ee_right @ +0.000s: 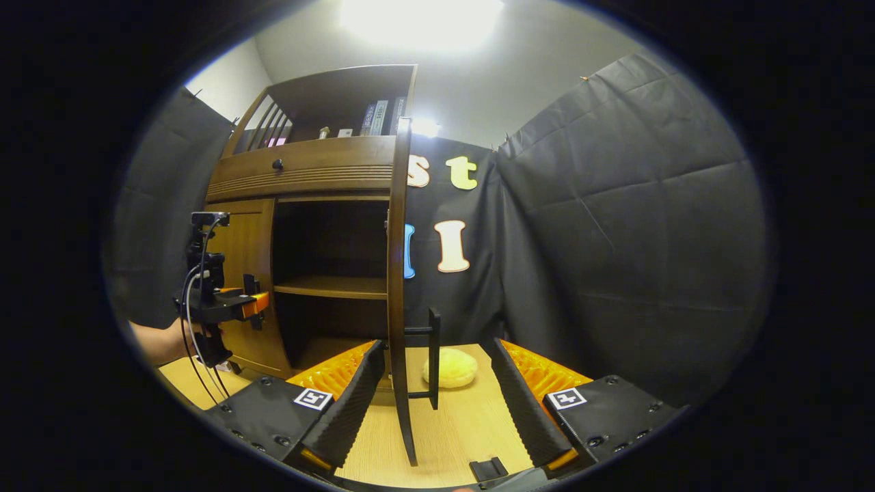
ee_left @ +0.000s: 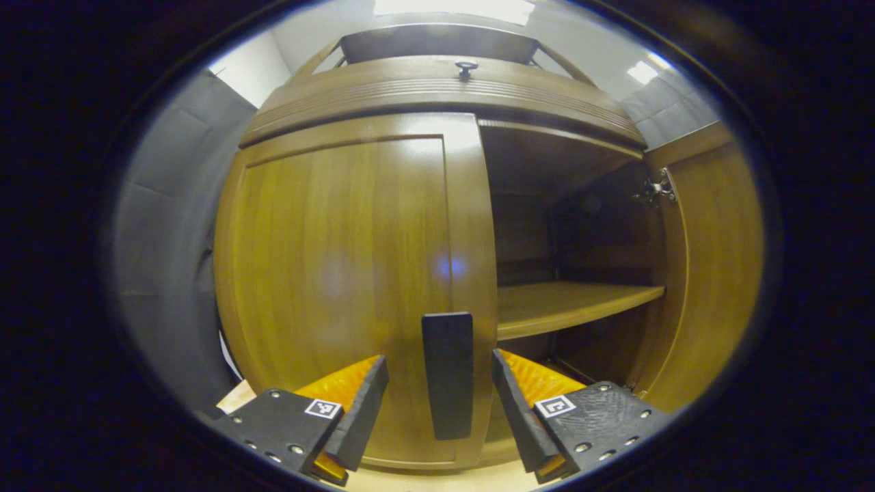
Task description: Open the right door of the double-door shoe cabinet with the right hand, and open the left door with the left hand.
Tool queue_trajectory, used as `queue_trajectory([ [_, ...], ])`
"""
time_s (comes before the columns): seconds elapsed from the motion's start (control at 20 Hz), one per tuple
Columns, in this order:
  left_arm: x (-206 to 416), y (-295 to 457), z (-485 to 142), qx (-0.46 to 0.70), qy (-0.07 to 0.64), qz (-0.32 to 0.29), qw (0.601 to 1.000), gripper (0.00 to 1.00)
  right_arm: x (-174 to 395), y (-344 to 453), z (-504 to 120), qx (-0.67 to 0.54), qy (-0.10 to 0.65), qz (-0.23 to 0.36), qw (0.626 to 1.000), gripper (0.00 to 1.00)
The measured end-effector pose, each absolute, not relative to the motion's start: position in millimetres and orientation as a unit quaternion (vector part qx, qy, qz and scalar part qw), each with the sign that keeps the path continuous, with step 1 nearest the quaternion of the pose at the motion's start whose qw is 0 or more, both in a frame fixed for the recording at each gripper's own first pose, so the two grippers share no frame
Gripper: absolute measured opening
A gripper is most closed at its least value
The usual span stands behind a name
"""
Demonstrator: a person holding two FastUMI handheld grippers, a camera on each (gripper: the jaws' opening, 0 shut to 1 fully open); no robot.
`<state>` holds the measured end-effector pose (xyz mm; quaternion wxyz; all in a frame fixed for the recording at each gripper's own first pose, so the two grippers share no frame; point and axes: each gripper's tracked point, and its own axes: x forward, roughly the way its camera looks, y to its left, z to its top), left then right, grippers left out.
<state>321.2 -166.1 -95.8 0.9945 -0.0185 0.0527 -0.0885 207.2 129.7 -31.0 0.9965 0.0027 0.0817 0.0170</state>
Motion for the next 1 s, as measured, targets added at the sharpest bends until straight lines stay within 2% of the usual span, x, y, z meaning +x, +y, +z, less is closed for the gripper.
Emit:
queue_trajectory([
  [0.05,324,-170,-98,-0.019,0.054,-0.092,0.994,0.8,208,130,-31,0.001,0.082,0.017,0.997,0.96],
  [0.3,324,-169,-98,-0.028,0.05,-0.093,0.994,0.29,209,132,-31,0.001,0.082,0.018,0.996,0.98],
  [0.35,323,-170,-100,-0.039,0.056,-0.096,0.993,0.28,208,133,-31,0.003,0.083,0.02,0.996,0.96],
  [0.45,322,-173,-100,-0.052,0.071,-0.108,0.99,0.25,208,135,-33,0.001,0.085,0.023,0.996,0.98],
  [0.6,315,-168,-99,-0.045,0.08,-0.113,0.989,0.27,209,140,-29,0.004,0.083,0.027,0.996,0.98],
  [0.7,307,-167,-100,-0.044,0.081,-0.114,0.989,0.17,207,145,-25,0.006,0.077,0.033,0.996,0.96],
  [1.0,277,-157,-95,-0.047,0.086,-0.122,0.988,0.17,198,157,-25,0.005,0.075,0.05,0.996,0.98],
])
